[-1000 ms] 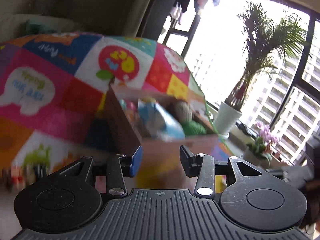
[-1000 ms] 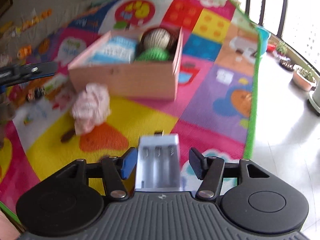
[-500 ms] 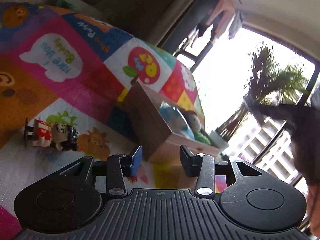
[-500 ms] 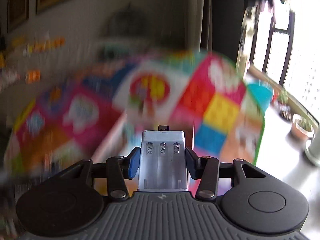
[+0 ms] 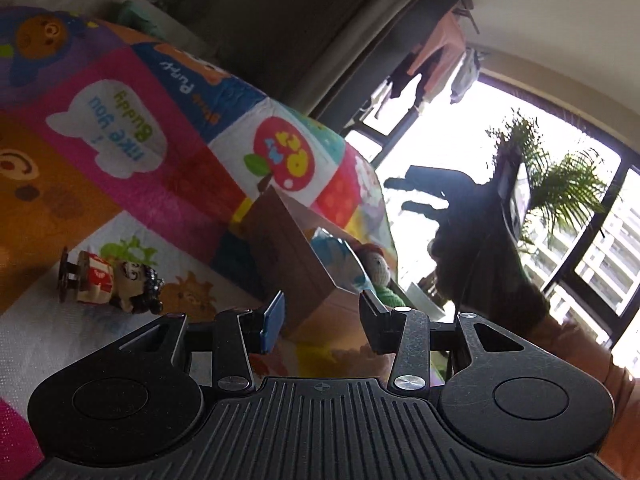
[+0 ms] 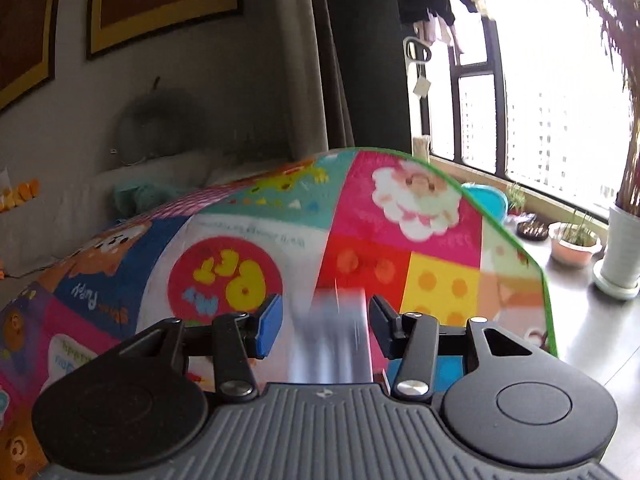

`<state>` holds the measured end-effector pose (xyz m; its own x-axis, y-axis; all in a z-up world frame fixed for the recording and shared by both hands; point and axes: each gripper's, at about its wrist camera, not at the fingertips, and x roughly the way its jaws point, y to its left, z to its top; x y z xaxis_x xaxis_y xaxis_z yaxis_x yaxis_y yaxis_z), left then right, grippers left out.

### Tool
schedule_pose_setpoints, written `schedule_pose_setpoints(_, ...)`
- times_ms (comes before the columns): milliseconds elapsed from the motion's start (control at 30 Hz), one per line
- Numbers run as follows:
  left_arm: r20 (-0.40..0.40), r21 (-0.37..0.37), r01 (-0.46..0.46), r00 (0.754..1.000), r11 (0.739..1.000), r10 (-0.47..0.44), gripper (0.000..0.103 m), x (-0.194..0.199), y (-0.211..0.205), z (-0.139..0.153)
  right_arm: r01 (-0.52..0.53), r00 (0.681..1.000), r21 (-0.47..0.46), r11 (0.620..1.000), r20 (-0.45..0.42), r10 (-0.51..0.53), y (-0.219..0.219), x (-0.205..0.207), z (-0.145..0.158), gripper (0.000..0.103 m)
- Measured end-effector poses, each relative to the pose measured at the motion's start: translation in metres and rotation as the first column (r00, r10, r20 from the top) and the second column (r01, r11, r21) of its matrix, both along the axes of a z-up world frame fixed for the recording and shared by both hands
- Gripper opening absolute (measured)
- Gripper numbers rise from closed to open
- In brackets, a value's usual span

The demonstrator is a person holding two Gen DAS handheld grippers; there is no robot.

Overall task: Organize objects
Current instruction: 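Carry the white battery case into the pink box and open the right gripper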

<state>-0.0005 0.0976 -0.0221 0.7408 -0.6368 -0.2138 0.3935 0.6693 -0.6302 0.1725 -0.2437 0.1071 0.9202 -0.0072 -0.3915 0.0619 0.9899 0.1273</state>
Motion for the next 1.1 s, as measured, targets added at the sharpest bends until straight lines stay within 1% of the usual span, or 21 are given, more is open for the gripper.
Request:
schedule_pose_setpoints(33, -0.003, -0.004, -0.001, 1.000, 1.000, 0.001, 0.045, 0.000, 0.001, 0.000, -0.001, 1.000, -0.001, 1.000, 0.013, 0.001, -0.001, -0.004, 0.001, 0.050)
schedule_pose_setpoints(100, -0.005, -0.004, -0.003, 1.000, 1.000, 0.003, 0.045, 0.001, 0.001, 0.000, -0.002, 0.999, -0.023, 1.000, 0.047, 0.003, -0.003, -0.014, 0.007, 0.058)
schedule_pose_setpoints(167, -0.008, 0.002, 0.000, 1.000, 1.000, 0.000, 0.045, 0.001, 0.000, 0.000, -0.010, 0.996, -0.046, 0.999, 0.088, 0.014, -0.004, -0.025, 0.016, 0.060)
schedule_pose_setpoints(233, -0.017, 0.019, 0.001, 1.000, 1.000, 0.000, 0.045, 0.003, -0.002, -0.002, -0.033, 0.994, -0.060, 0.998, 0.102, 0.039, -0.004, -0.035, 0.021, 0.066)
schedule_pose_setpoints(267, -0.021, 0.030, -0.001, 1.000, 1.000, 0.002, 0.045, 0.004, -0.003, -0.002, -0.050, 0.993, -0.063, 0.997, 0.100, 0.056, -0.004, -0.041, 0.022, 0.071)
schedule_pose_setpoints(300, -0.023, 0.038, -0.002, 1.000, 0.999, 0.003, 0.045, 0.004, -0.004, -0.003, -0.060, 0.993, -0.065, 0.996, 0.096, 0.066, -0.003, -0.047, 0.022, 0.076)
schedule_pose_setpoints(433, -0.018, 0.067, 0.004, 1.000, 0.998, -0.003, 0.045, 0.003, -0.009, -0.003, -0.119, 0.991, -0.074, 0.990, 0.054, 0.123, -0.002, -0.074, 0.011, 0.080)
schedule_pose_setpoints(500, -0.019, 0.081, 0.009, 1.000, 0.997, -0.008, 0.045, 0.002, -0.011, -0.003, -0.117, 0.992, -0.128, 0.985, 0.036, 0.122, 0.002, -0.083, 0.004, 0.081)
schedule_pose_setpoints(567, -0.021, 0.095, 0.015, 1.000, 0.995, -0.013, 0.045, 0.002, -0.014, -0.004, -0.106, 0.994, -0.192, 0.976, 0.000, 0.108, 0.004, -0.077, 0.002, 0.081)
schedule_pose_setpoints(600, -0.021, 0.101, 0.018, 1.000, 0.995, -0.016, 0.045, 0.002, -0.015, -0.004, -0.109, 0.994, -0.189, 0.976, -0.036, 0.104, 0.000, -0.065, 0.001, 0.081)
schedule_pose_setpoints(633, -0.020, 0.103, 0.020, 1.000, 0.994, -0.018, 0.045, 0.002, -0.016, -0.004, -0.108, 0.992, -0.164, 0.981, -0.076, 0.096, -0.006, -0.053, 0.001, 0.081)
schedule_pose_setpoints(667, -0.019, 0.102, 0.021, 1.000, 0.995, -0.019, 0.045, 0.002, -0.016, -0.004, -0.096, 0.989, -0.120, 0.988, -0.121, 0.081, -0.015, -0.035, 0.001, 0.081)
schedule_pose_setpoints(733, -0.021, 0.093, 0.020, 1.000, 0.995, -0.018, 0.045, 0.003, -0.014, -0.004, -0.063, 0.984, -0.044, 0.997, -0.169, 0.055, -0.031, -0.006, -0.004, 0.078)
schedule_pose_setpoints(800, -0.024, 0.082, 0.017, 1.000, 0.996, -0.015, 0.045, 0.003, -0.012, -0.005, -0.033, 0.978, -0.027, 0.999, -0.206, 0.027, -0.036, 0.023, -0.013, 0.068)
schedule_pose_setpoints(833, -0.025, 0.080, 0.016, 1.000, 0.997, -0.014, 0.045, 0.004, -0.011, -0.005, -0.023, 0.974, -0.023, 0.999, -0.226, 0.018, -0.035, 0.035, -0.019, 0.066)
schedule_pose_setpoints(900, -0.025, 0.079, 0.018, 1.000, 0.997, -0.016, 0.045, 0.004, -0.012, -0.004, -0.008, 0.965, 0.006, 1.000, -0.262, 0.009, -0.036, 0.057, -0.031, 0.058)
schedule_pose_setpoints(967, -0.022, 0.081, 0.023, 1.000, 0.996, -0.021, 0.045, 0.003, -0.012, -0.004, 0.013, 0.959, 0.053, 0.999, -0.285, 0.002, -0.038, 0.070, -0.039, 0.054)
schedule_pose_setpoints(1000, -0.022, 0.082, 0.024, 1.000, 0.996, -0.022, 0.045, 0.003, -0.012, -0.004, 0.016, 0.956, 0.085, 0.996, -0.293, 0.010, -0.039, 0.074, -0.042, 0.047)
schedule_pose_setpoints(1067, -0.022, 0.080, 0.024, 1.000, 0.997, -0.022, 0.045, 0.003, -0.012, -0.004, 0.008, 0.953, 0.130, 0.992, -0.301, 0.032, -0.037, 0.075, -0.044, 0.047)
schedule_pose_setpoints(1100, -0.023, 0.078, 0.024, 0.999, 0.997, -0.022, 0.045, 0.003, -0.012, -0.004, -0.020, 0.952, 0.149, 0.989, -0.299, 0.064, -0.034, 0.072, -0.043, 0.043)
